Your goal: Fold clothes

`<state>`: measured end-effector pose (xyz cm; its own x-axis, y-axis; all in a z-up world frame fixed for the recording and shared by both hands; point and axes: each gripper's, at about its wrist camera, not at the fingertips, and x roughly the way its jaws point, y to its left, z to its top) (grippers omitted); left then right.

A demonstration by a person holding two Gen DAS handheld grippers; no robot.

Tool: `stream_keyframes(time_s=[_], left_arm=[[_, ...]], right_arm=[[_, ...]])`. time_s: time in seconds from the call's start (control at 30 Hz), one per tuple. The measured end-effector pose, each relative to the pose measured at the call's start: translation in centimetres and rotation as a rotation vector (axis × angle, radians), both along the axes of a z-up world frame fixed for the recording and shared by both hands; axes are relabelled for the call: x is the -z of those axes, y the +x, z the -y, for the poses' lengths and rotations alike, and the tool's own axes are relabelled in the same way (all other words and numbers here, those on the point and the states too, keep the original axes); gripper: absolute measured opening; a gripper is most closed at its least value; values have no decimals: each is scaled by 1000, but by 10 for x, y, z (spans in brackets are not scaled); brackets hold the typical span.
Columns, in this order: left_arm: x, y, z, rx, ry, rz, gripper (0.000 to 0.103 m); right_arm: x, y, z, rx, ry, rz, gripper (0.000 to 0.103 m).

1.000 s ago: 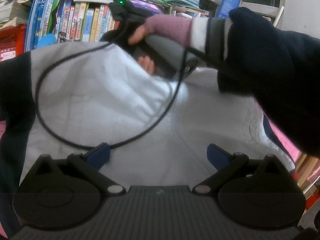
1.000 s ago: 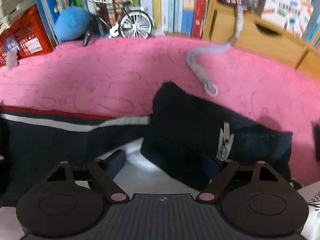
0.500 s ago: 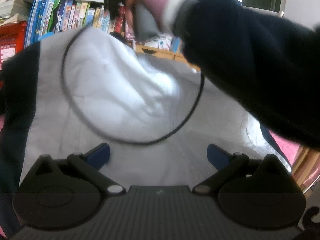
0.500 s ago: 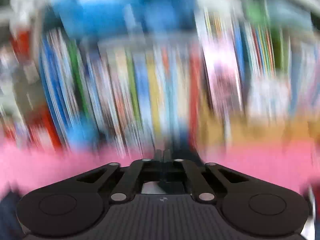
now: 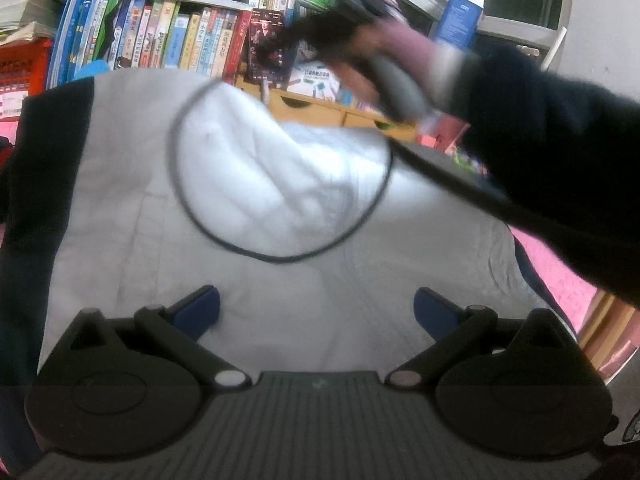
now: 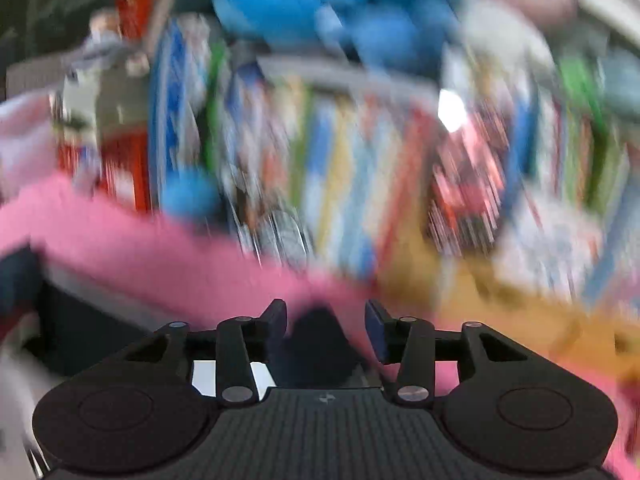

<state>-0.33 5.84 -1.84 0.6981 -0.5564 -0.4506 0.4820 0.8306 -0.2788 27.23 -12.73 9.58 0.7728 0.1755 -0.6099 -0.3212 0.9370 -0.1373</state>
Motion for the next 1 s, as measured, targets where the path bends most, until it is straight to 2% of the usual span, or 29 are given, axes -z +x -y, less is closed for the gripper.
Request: stream_keyframes(time_s=[0.07,0.13,0.23,0.3,0.37,0.4,0.43,0.53,0.6,0.67,0.73,0.83,0.9,0.93,1.0], left_arm=[[0,-1,0,0,0,0,103],[-1,2,1,0,-1,-1,103],[-2,3,1,0,1,-1,103],[-2,1,1,0,7,0,103],[-2,2,2,-1,13,1,103],[-3,3,2,0,15,1,103],[-3,4,2,0,14,0,103],[-2,5,1,-1,4,-2,103],[-2,5,0,-1,3,-2,103],[-2,5,0,-1,0,-2,103],[-2,4,0,-1,-6,-4,103],[-1,4,-3,0,-18,-5,103],[-1,4,-4,0,-24,-6,103],[-1,4,-4,0,-26,-6,103],[-1,4,-4,2,-28,-6,103]], right_arm=[[17,-12,35,47,-27,-63,52],[34,-21,64,105,-53,-113,52],[58,-31,93,147,9,-204,57],[67,-37,99,128,62,-232,66],[77,-34,96,104,84,-265,87],[81,-29,93,94,83,-289,93],[87,-25,89,84,72,-296,103],[92,-17,79,75,76,-235,103],[92,-12,80,96,107,-205,99],[90,-13,75,104,114,-177,77],[87,-13,69,115,112,-155,67],[87,-9,59,133,60,-118,59],[88,-6,52,160,23,-84,51],[88,-3,48,170,3,-71,44],[91,3,35,175,-71,-33,35]])
